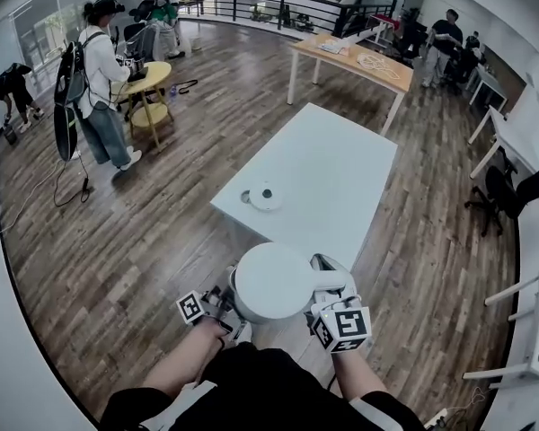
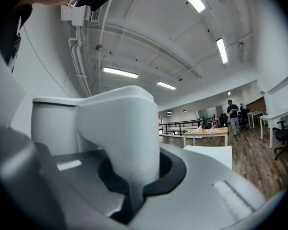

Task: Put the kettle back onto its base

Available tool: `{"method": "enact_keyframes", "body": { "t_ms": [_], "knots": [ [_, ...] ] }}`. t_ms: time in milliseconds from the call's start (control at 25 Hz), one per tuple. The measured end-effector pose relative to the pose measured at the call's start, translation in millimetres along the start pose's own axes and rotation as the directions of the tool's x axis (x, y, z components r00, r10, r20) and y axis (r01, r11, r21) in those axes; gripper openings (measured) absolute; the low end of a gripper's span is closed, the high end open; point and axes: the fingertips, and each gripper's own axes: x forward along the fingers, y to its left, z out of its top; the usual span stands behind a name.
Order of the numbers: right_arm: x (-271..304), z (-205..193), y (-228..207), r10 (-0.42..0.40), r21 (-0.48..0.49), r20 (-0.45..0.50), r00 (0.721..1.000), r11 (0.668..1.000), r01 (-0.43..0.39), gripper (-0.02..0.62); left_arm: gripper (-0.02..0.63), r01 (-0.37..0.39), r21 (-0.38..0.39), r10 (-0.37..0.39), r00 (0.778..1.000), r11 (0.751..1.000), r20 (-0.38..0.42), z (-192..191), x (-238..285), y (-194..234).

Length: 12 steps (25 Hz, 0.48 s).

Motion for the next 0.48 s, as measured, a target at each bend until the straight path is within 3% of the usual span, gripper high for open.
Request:
{"method": "enact_keyframes", "body": {
  "t_ms": [480],
  "knots": [
    [84.3,2.0,1.4,-0.034,-0.012,0.005,0.999,0.999,0.034,0.005,0.339,-0.012,-0.011,0.012,0.999,1.000,-0.040,76.3,42.5,17.8]
  ]
}}
